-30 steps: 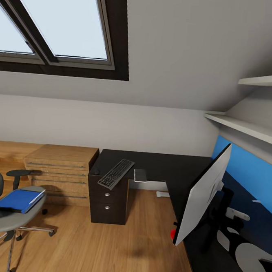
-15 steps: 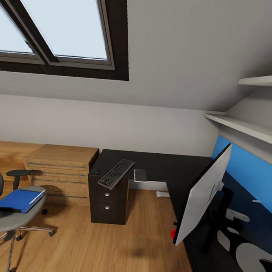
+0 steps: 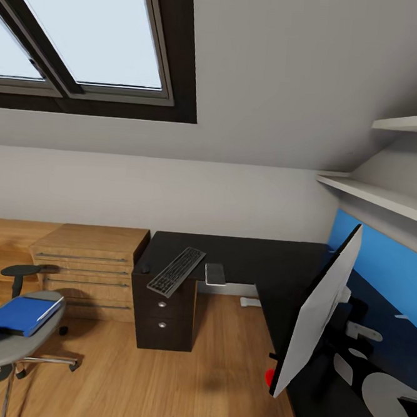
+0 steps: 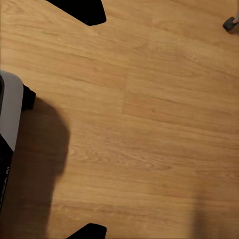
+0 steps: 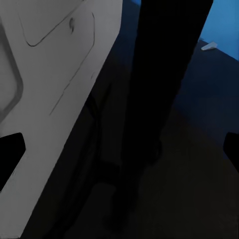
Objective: In the bedroom, organize the workspace by keeping the computer under the desk, ensuring the monitor is on the desk, placing the keyboard on the desk next to the monitor, placing the mouse on the desk next to the keyboard, moving the folder from the swivel chair onto the desk next to the mouse, stacking the notebook on top of the folder with the pen on top of the notebook, and positioning the swivel chair next to the desk.
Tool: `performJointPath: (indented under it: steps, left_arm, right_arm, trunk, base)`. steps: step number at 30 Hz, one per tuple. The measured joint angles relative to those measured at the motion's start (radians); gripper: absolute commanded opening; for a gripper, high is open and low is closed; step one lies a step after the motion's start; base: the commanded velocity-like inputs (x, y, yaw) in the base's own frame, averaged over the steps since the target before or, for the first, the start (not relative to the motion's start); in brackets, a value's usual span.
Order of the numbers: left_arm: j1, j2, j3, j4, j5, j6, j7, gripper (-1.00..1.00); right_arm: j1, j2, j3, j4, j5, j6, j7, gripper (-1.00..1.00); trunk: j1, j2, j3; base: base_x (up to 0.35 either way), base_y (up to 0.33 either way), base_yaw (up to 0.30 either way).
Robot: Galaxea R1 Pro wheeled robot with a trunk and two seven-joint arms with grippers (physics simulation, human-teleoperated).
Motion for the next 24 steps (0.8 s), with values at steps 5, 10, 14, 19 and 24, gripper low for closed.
performJointPath:
  steps: [5,10,14,19,24]
  left_arm:
    - [0.0,0.0,0.0,0.0,0.0,0.0,0.0,1.0]
    - [0.0,0.0,0.0,0.0,0.0,0.0,0.0,1.0]
    - [0.0,0.0,0.0,0.0,0.0,0.0,0.0,1.0]
    - [0.0,0.0,0.0,0.0,0.0,0.0,0.0,1.0]
    - [0.0,0.0,0.0,0.0,0.001,0.0,0.0,1.0]
  right_arm:
    - [0.0,0.0,0.0,0.0,-0.001,0.001,-0.001,1.0]
    - [0.0,-0.003,0.0,0.0,0.0,0.002,-0.002,1.0]
    - [0.0,-0.005,0.002,0.0,0.001,0.002,-0.002,1.0]
    - [0.0,-0.006,0.002,0.0,0.001,0.002,-0.002,1.0]
    - [0.0,-0.008,0.001,0.0,0.001,0.002,-0.002,1.0]
  trunk:
    - [0.0,0.0,0.0]
    - [0.0,0.0,0.0]
    - [0.0,0.0,0.0]
    - [0.0,0.0,0.0]
    - [0.0,0.0,0.0]
  base:
    - [0.037,-0.001,0.0]
    - [0.132,-0.059,0.0]
    - [0.007,-0.004,0.0]
    - [0.001,-0.089,0.0]
    - [0.0,-0.055,0.0]
